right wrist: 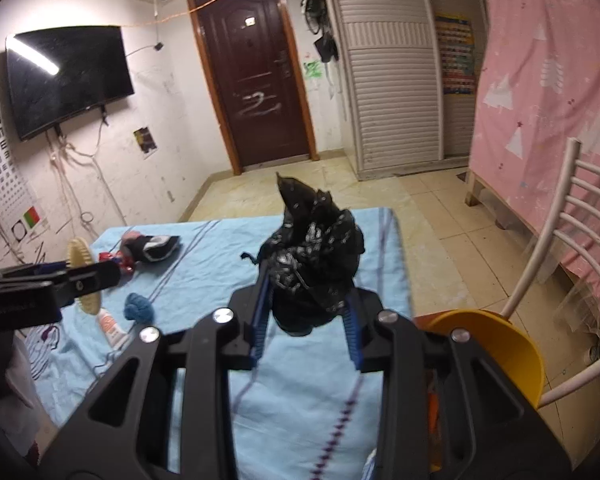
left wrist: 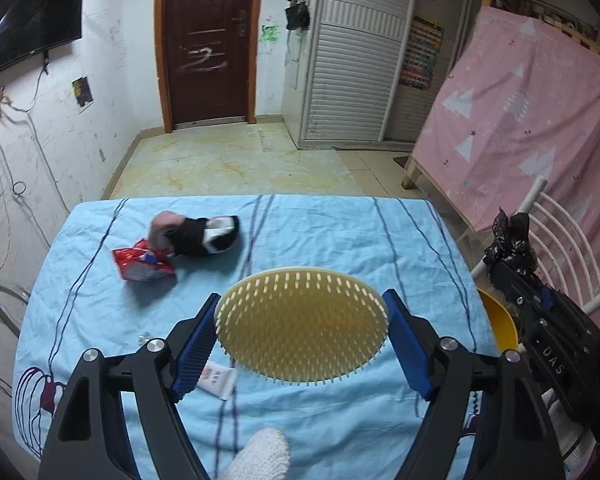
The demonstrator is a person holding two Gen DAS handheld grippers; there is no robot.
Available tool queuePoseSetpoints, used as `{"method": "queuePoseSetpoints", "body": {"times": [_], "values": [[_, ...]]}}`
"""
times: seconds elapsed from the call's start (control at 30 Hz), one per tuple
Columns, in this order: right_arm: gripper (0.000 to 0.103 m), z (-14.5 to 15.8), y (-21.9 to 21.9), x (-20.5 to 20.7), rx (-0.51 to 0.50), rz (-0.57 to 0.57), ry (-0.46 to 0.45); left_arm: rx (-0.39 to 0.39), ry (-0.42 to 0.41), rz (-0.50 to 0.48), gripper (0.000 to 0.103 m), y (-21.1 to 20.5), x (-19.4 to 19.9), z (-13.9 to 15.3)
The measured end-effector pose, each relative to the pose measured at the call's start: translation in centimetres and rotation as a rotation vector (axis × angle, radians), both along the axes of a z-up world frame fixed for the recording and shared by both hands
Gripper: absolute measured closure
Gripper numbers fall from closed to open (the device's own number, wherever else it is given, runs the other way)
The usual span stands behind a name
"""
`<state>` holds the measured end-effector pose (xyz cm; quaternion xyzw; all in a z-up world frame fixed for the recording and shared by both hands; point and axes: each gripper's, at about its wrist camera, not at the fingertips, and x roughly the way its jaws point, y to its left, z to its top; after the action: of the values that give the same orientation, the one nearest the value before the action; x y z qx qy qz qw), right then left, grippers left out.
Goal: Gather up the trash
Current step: 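Carry the hairbrush and black bag over the yellow bucket and open both tools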
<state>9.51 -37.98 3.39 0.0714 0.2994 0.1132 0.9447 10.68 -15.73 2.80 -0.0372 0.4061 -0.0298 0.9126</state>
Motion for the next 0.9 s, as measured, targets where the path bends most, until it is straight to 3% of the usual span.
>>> {"method": "queuePoseSetpoints", "body": {"times": [0.43, 0.9], "values": [[0.072, -2.5, -9.6, -1.9, 0.027, -0.174, 0.009, -0.011, -0.007, -0.212, 0.033, -9.6, 0.4, 0.2], [0.068, -7.1, -14.2, -0.4, -0.009, -0.27, 0.08, -0.044, 0.025, -0.351, 0.033, -17.7, 2.1, -1.0]]}}
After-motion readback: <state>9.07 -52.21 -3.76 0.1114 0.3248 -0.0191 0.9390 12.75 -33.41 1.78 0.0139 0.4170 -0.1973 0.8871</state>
